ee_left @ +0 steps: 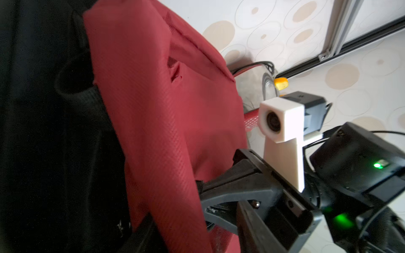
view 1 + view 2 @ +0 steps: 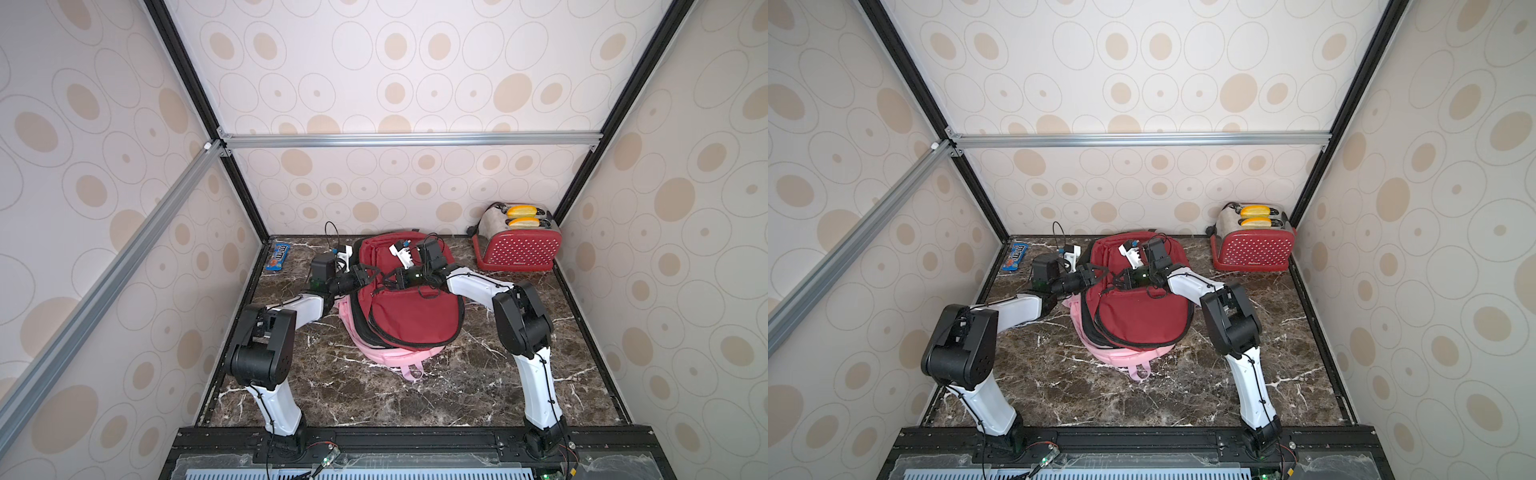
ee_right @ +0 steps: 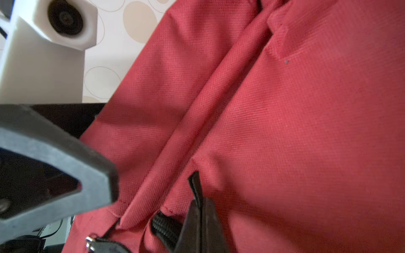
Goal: Zip up the backpack
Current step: Zip the zipper on the backpack.
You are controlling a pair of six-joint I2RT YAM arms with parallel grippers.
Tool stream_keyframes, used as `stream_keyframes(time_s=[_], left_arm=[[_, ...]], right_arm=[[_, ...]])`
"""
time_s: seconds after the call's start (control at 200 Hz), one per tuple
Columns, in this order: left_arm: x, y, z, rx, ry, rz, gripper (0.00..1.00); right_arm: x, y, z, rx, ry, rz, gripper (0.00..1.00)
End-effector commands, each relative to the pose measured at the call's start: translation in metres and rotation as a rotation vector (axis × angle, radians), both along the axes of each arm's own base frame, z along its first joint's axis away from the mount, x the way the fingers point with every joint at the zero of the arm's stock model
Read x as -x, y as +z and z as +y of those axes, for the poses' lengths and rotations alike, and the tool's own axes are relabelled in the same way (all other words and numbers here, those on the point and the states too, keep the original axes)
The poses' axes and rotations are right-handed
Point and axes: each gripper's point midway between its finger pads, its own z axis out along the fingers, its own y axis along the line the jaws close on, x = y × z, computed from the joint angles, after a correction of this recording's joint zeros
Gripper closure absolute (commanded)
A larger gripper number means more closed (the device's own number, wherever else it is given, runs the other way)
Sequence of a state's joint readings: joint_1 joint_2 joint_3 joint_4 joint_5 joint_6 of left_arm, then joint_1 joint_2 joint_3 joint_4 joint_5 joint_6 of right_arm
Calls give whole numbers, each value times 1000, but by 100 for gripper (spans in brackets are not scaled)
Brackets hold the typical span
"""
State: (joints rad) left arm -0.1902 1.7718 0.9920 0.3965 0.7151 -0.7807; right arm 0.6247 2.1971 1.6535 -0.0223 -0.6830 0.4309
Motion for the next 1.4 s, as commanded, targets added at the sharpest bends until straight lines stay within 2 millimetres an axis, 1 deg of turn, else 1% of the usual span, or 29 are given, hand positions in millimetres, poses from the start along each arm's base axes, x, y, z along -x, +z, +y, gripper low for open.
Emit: stream_keyframes(time_s=[0.0,0.075,0.235,0.531,0.611,0.746,0.951,1.042,1.147,1.192,1.297,1.397], left_arm=[[12,-32,5,-124,-18,103,48],[13,-37,8,-147,-12,124,50],[13,-46,7,-152,-21,163,52],[11,-59,-4,-105,-63,202,51],[10,-61,-8,-74,-77,208,54],[10,-67,-11,-53,-91,231,67],[10,-68,-12,-44,-93,236,100],[10,-67,-12,-42,-88,229,100],[9,-64,-4,-46,-46,218,100],[8,-63,6,-47,-6,216,100],[4,-62,37,-37,115,199,100],[7,-64,57,-73,192,200,100]], right_arm=[[14,-7,-12,49,33,54,100],[13,-6,-14,34,36,65,100],[14,-7,-17,3,53,89,100],[17,4,-15,-90,113,121,100],[18,7,-14,-96,125,123,100],[21,7,-14,-98,141,129,100],[21,4,-14,-98,146,143,100],[21,0,-15,-83,143,147,100],[19,-5,-18,-52,125,144,100],[18,-7,-20,-39,109,142,100],[15,-10,-26,2,71,126,100],[11,-12,-31,34,33,113,100]])
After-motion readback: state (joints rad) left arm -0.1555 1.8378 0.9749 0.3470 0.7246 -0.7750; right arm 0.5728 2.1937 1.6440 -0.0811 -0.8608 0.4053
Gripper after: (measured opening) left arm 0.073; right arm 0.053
